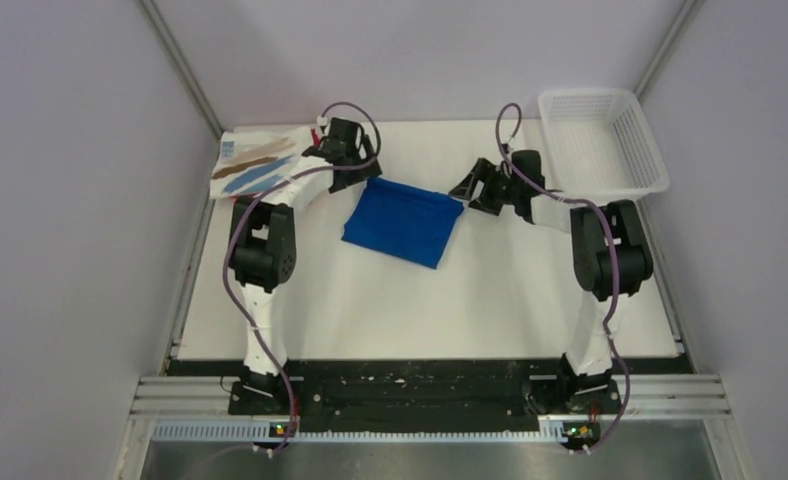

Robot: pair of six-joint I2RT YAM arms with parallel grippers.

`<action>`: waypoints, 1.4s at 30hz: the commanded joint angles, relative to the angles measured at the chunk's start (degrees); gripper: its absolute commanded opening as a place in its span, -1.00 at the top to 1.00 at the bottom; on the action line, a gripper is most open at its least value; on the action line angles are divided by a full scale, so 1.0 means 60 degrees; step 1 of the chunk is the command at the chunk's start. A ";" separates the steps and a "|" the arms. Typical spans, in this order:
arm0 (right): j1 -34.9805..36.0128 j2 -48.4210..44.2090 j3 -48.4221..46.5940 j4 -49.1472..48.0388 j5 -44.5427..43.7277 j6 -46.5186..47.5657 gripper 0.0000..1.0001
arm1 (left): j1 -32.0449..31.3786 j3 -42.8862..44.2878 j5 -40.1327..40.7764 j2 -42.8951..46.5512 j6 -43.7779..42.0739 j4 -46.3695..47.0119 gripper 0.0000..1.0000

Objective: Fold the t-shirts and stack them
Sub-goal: Fold the long partially folded tshirt into a neat square, then smooth out wrinkles on the folded tshirt

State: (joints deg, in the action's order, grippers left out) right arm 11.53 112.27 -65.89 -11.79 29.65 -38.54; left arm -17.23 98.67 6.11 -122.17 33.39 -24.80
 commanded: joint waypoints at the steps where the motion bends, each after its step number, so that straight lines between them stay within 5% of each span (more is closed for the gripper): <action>1: -0.0091 -0.0971 -0.0767 0.0696 -0.0614 0.0873 -0.93 | 0.0133 0.0388 0.0645 0.1127 -0.0209 0.0109 -0.98; 4: -0.0035 -0.1811 -0.0296 0.0950 -0.0802 0.1040 -0.97 | 0.0121 -0.0499 0.0174 0.2004 -0.0193 0.0557 -0.98; 7: 0.0391 -0.2377 0.0334 0.0813 -0.0366 0.1160 -0.97 | 0.0106 -0.1415 -0.1832 0.2595 -0.0296 0.1409 -0.98; 9: 0.0714 -0.2404 0.0535 0.0529 0.0169 0.0975 -0.97 | 0.0075 -0.1558 -0.3113 0.2507 -0.0257 0.1646 -0.98; 14: 0.1138 -0.1817 0.0698 -0.0692 0.0594 0.0130 -0.98 | 0.0032 -0.1274 -0.3740 0.1746 -0.0045 0.1326 -0.97; 30: 0.1168 0.1606 -0.2428 0.0396 0.0338 0.0704 -0.97 | 0.0090 0.2904 -0.3940 -0.2379 0.0631 0.0668 -0.97; 38: 0.1189 0.1993 -0.1698 0.0459 0.0302 0.0861 -0.97 | 0.0089 0.0494 -0.3281 -0.1538 0.0685 0.0064 -0.98; 42: 0.1329 0.1446 -0.0473 0.0231 0.0263 0.0823 -0.97 | 0.0066 -0.2024 -0.3069 -0.0040 0.1065 0.0517 -0.97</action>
State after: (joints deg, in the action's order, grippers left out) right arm 18.63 122.37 -76.20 -14.00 32.64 -34.89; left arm -16.91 100.12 -15.11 -129.12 37.58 -15.49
